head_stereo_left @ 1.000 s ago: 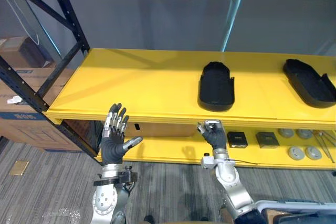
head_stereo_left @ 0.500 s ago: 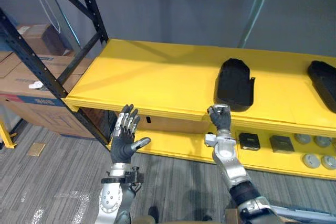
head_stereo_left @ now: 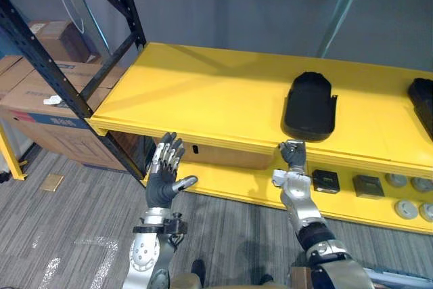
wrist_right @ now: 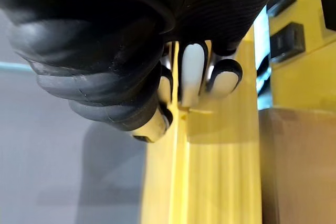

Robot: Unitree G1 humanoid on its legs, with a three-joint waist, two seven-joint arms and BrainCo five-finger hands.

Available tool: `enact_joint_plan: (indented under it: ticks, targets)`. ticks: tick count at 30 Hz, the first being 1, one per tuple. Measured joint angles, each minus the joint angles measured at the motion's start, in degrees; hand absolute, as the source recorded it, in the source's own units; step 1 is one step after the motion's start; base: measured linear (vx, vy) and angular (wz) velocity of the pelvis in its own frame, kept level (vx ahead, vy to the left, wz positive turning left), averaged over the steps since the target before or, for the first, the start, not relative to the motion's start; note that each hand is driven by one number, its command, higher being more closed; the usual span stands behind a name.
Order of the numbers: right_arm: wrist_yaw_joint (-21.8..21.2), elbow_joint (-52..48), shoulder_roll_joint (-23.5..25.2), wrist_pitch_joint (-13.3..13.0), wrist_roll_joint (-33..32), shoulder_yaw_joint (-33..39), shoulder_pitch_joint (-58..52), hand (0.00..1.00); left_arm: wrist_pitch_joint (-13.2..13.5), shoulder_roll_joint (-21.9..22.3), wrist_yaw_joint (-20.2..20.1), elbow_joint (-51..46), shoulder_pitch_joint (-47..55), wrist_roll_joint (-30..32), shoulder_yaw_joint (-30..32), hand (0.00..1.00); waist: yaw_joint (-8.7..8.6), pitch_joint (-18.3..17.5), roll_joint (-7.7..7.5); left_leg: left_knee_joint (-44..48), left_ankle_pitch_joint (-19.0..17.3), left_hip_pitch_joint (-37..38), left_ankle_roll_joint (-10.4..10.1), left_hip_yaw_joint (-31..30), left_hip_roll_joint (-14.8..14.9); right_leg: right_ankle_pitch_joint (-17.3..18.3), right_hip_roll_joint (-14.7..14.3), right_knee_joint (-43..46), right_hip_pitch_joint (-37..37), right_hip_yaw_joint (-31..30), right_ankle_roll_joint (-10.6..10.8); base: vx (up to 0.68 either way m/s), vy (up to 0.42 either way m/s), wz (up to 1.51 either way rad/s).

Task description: Walk over and take plastic housings, then place them on the shelf

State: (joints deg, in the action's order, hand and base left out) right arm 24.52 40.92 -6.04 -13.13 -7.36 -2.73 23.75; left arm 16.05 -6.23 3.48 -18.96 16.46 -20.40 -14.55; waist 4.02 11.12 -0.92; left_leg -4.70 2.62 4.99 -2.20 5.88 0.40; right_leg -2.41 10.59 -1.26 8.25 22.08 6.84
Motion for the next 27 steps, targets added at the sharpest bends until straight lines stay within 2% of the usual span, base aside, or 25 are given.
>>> enact_joint_plan:
  ticks: [9,13,20,22,23,27]
  targets:
    - [0.16,5.54,-1.19,2.27,-0.21,2.02,6.39,1.00,0.00,-0.58,0.27,0.25,-0.82,-0.02,0.09,0.00,0.10,2.68,0.42,-0.25,0.78,-1.15,-0.57,-0.48,0.57,0.01,-0.43,0.01,-0.30,1.34,-0.53,-0.07,0.000,0.05]
    - [0.03,7.05,-1.58,2.29,-0.31,2.47,8.53,1.00,0.00,-1.94,0.34,0.25,-0.97,-0.04,0.04,0.00,0.15,3.17,0.46,-0.23,1.55,-2.34,-0.77,-0.52,0.96,-0.85,-0.82,-0.31,-1.51,1.56,-0.94,-0.03,-0.003,0.02]
    - [-0.06,6.32,-3.39,1.95,-0.34,2.48,11.13,1.00,0.03,-2.29,0.92,0.25,-1.63,-0.07,-0.02,0.00,0.20,6.32,1.04,-0.15,2.44,-3.26,-0.77,-0.31,1.07,-1.69,-0.74,-0.32,-2.41,1.58,-0.74,-0.03,0.007,0.01]
    - [0.70,1.38,-3.43,2.00,-0.34,2.52,10.14,1.00,0.09,-2.24,1.51,0.22,-1.59,-0.08,0.17,0.00,0.00,7.26,1.34,-0.08,2.44,-3.59,-0.77,0.16,1.06,-1.67,-0.58,-0.33,-2.99,1.50,-0.72,-0.05,0.022,-0.03]
    - [1.87,-10.52,-3.72,1.80,-0.10,2.59,7.80,1.00,0.12,-2.18,2.21,0.21,-1.53,-0.07,0.26,0.00,-0.21,7.45,1.68,0.02,2.46,-5.00,-0.78,1.04,1.23,-1.71,-0.51,-0.30,-4.62,1.32,-0.67,-0.01,0.006,-0.04]
    - [2.86,-39.44,-3.24,1.19,4.16,1.55,-1.36,1.00,0.14,-1.67,4.65,0.14,-0.04,-0.04,0.58,0.00,-0.44,7.62,1.22,0.03,2.93,-4.81,-0.50,2.99,1.52,-2.69,-0.64,-0.24,-5.08,0.20,-0.86,0.07,-0.016,-0.16]
